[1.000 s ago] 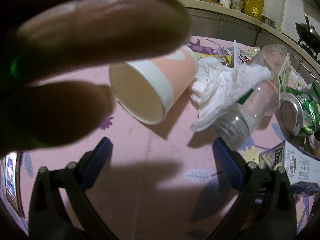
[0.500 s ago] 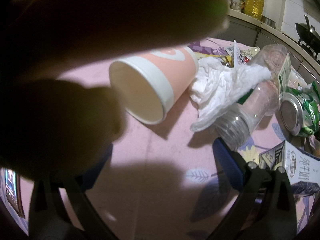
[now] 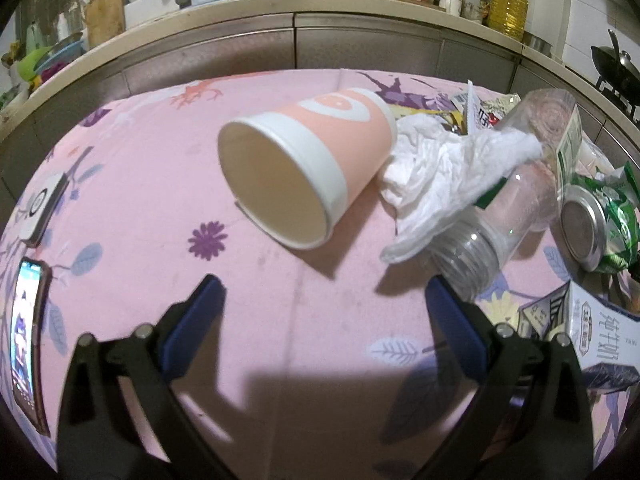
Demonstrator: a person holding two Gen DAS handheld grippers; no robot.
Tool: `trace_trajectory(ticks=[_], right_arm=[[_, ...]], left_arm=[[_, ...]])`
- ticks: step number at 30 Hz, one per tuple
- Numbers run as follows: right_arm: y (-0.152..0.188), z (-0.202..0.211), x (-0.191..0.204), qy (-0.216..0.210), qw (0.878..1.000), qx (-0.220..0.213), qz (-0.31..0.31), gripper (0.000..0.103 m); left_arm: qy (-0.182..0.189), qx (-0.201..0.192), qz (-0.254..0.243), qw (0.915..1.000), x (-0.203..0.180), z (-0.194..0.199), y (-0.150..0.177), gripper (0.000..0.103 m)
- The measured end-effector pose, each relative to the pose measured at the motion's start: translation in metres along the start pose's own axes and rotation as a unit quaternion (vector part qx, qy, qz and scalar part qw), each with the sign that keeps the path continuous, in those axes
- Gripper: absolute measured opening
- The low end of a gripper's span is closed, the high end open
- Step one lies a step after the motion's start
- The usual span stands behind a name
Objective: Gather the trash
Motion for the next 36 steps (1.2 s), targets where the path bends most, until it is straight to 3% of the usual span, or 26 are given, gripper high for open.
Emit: trace_trajectory(ticks=[20,25,30,36], right_arm=[[-0.001,0.0,0.0,0.0,1.0,0.001,0.0,0.098],[0.005,0.003,0.002,-0.009,1.0,0.02,0.005,0.098],[0.026,0.037,-0.01,0.028,0.999,-0.026,-0.001,0.098],[0.056,0.072,-0.017,0.014,0.998,-0.051,-0.038,0.098]], left_arm=[[-0.001,0.0,0.001,1.0,-0.001,0.0,-0.001,0.098],[-0.003,0.038,-0.012,0.9992,0.005,0.011,0.016,0.098],[-0.008,0.026,0.019,0.9995,0.035,0.039,0.037,0.098],[-0.012,0.021,0.041,0.9989,0.049,0.067,0.053,0.098]])
Point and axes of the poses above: each gripper's, at about its wrist camera, not at the fingertips, and z roughly against the way its jaws point, x to its left, y to its underside, the point moved 10 cm from there along -z, roughly the way its jaws point, and after that the axes turned 11 degrees about -y, right-handed, at the moved point
